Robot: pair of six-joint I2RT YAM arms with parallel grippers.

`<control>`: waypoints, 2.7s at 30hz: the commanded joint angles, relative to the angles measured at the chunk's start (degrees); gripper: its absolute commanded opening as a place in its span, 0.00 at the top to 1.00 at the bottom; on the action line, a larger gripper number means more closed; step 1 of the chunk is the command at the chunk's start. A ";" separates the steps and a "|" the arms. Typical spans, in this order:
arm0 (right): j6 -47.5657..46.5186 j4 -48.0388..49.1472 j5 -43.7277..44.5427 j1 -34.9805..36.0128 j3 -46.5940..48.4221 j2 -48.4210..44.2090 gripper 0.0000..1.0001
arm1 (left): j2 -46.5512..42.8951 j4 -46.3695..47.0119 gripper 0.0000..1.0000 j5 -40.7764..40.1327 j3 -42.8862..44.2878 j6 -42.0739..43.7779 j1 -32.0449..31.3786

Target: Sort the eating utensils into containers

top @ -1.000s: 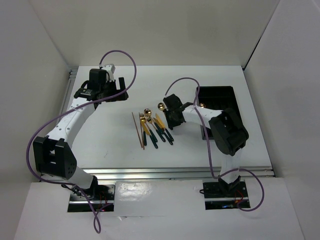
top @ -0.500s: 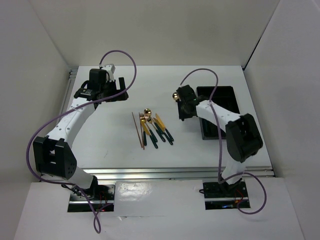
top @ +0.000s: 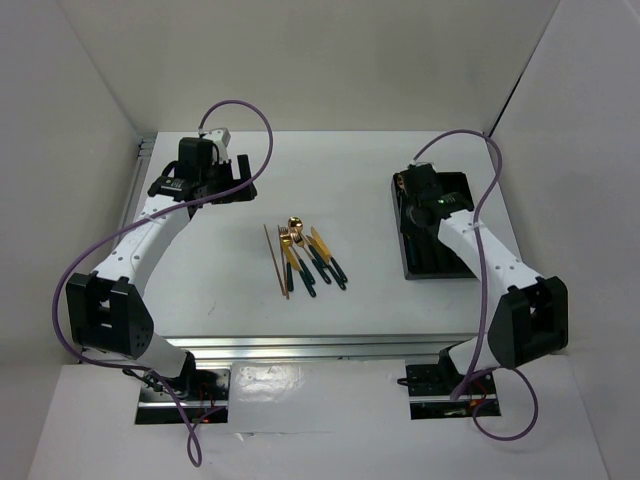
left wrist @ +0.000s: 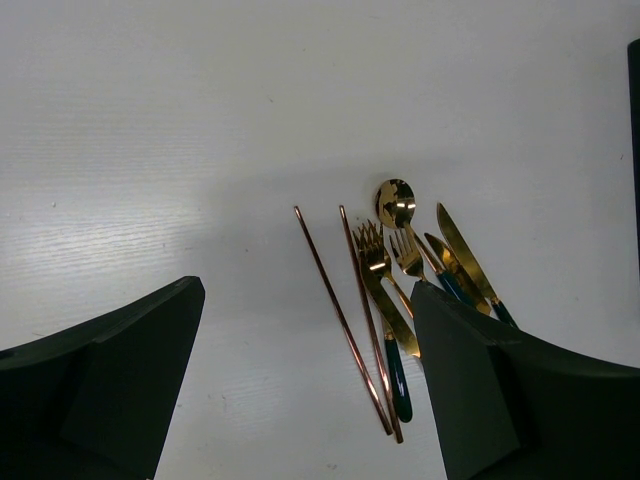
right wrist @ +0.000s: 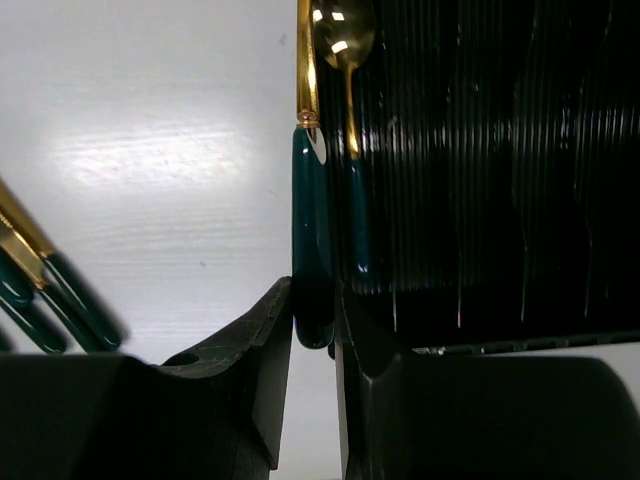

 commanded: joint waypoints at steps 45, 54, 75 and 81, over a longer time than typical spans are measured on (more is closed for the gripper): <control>0.07 -5.24 6.62 -1.08 1.47 10.00 0.58 | 1.41 0.38 0.00 -2.32 2.39 1.78 0.16; -0.10 -5.95 2.16 -1.08 6.58 6.58 0.47 | 1.41 0.38 0.00 -1.27 2.39 1.78 0.16; 2.44 7.32 -10.43 18.42 8.78 12.02 0.18 | 0.36 0.91 0.00 -0.56 2.39 0.72 0.16; 1.21 11.99 -13.95 20.45 7.46 14.56 0.43 | 0.36 0.91 0.00 0.58 1.87 0.72 0.16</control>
